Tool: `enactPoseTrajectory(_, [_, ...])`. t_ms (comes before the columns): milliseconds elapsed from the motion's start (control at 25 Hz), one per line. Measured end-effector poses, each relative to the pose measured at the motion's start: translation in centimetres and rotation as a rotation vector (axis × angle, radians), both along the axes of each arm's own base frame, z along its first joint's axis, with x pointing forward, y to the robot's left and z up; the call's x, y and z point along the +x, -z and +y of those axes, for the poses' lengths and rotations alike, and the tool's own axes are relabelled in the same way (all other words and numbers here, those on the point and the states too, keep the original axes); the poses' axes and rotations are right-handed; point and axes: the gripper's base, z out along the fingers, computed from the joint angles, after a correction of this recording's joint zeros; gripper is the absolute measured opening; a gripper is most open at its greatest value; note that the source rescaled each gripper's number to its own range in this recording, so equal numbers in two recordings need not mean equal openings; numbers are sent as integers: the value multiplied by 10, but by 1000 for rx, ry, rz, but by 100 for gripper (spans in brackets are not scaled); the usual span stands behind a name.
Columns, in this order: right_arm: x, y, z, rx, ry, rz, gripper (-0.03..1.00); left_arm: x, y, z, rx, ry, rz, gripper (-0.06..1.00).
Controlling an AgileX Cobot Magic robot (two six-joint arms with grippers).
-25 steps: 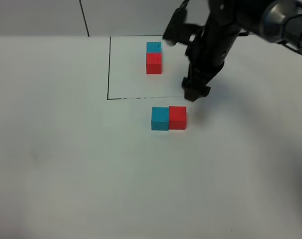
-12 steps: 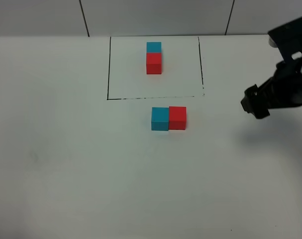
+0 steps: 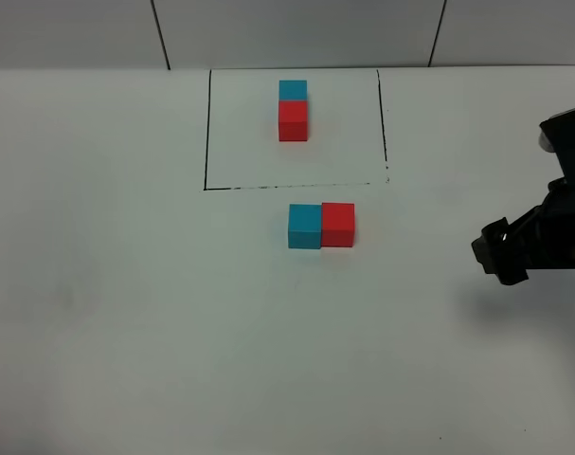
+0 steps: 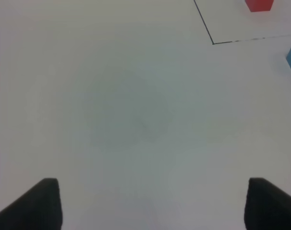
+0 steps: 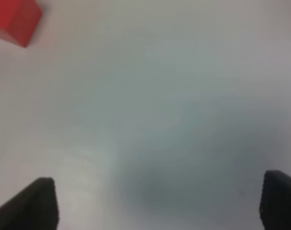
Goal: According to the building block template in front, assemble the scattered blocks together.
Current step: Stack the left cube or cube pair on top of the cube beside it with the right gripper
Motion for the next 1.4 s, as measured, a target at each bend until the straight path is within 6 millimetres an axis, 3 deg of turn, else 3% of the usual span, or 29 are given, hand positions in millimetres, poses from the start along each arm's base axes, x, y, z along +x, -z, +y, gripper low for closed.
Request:
enactPoseTrajectory(200, [17, -2, 16, -78, -167, 23, 71, 0, 0, 0, 0, 0, 0, 69])
enactPoseTrajectory(480, [74, -3, 59, -265, -513, 143, 71, 0, 0, 0, 0, 0, 0, 69])
enactPoseTrajectory(800, [108, 34, 133, -486, -936, 238, 71, 0, 0, 0, 0, 0, 0, 69])
enactPoseTrajectory(960, [123, 46, 159, -515, -1028, 234, 71, 0, 0, 0, 0, 0, 0, 69])
enactPoseTrajectory(1200, [147, 53, 178, -538, -1084, 216, 71, 0, 0, 0, 0, 0, 0, 69])
enactPoseTrajectory(1400, [155, 74, 182, -551, -1128, 243, 71, 0, 0, 0, 0, 0, 0, 69])
